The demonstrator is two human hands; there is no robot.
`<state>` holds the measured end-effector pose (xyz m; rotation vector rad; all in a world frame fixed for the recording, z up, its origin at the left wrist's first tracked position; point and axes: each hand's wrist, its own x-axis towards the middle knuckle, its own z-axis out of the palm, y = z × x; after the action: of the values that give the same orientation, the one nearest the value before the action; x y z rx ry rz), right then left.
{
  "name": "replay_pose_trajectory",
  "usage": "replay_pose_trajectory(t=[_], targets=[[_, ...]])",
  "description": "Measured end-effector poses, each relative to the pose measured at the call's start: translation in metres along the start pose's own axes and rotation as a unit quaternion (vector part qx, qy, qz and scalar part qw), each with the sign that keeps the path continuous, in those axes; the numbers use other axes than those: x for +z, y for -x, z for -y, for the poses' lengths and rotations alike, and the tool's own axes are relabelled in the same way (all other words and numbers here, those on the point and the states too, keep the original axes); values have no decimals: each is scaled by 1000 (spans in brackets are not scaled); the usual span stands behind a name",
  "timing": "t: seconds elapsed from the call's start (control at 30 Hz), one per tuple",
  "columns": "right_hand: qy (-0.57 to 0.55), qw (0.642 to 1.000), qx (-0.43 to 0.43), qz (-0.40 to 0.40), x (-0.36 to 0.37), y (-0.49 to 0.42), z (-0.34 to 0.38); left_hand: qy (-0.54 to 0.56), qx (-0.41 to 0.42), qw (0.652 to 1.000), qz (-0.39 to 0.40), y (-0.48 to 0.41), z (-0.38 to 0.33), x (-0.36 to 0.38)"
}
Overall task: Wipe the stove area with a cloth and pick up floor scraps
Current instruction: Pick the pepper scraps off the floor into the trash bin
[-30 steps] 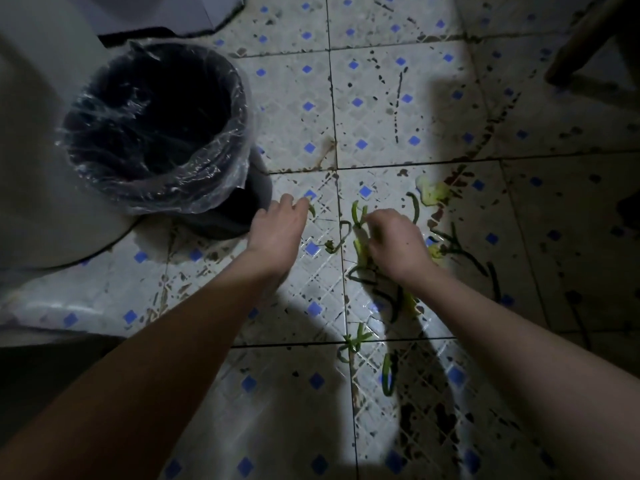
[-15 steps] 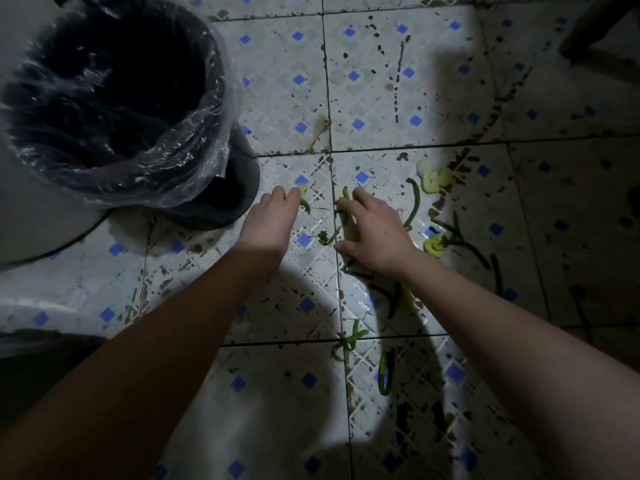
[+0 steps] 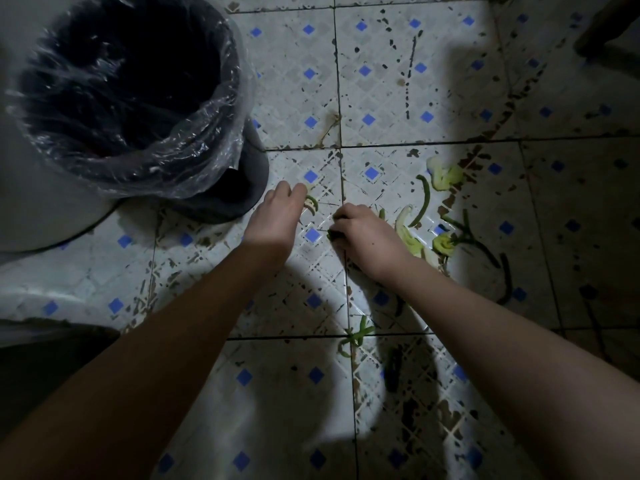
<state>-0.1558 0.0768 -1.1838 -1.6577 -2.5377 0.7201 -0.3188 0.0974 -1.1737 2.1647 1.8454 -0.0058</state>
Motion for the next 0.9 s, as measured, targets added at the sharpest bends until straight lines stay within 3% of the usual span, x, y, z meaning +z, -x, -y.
replay_pose_trajectory(t=[0.27,0.53,0.9], targets=[[6,1000,-1,-4,0,17,2,16,-5,1000,-9,16,7,-2],[-23,994,73,-76,-3,40,-8,25,7,999,-36,33,2,-9],[7,990,122,-65,5,52,-14,24,19,999,-31,44,-3,-17]])
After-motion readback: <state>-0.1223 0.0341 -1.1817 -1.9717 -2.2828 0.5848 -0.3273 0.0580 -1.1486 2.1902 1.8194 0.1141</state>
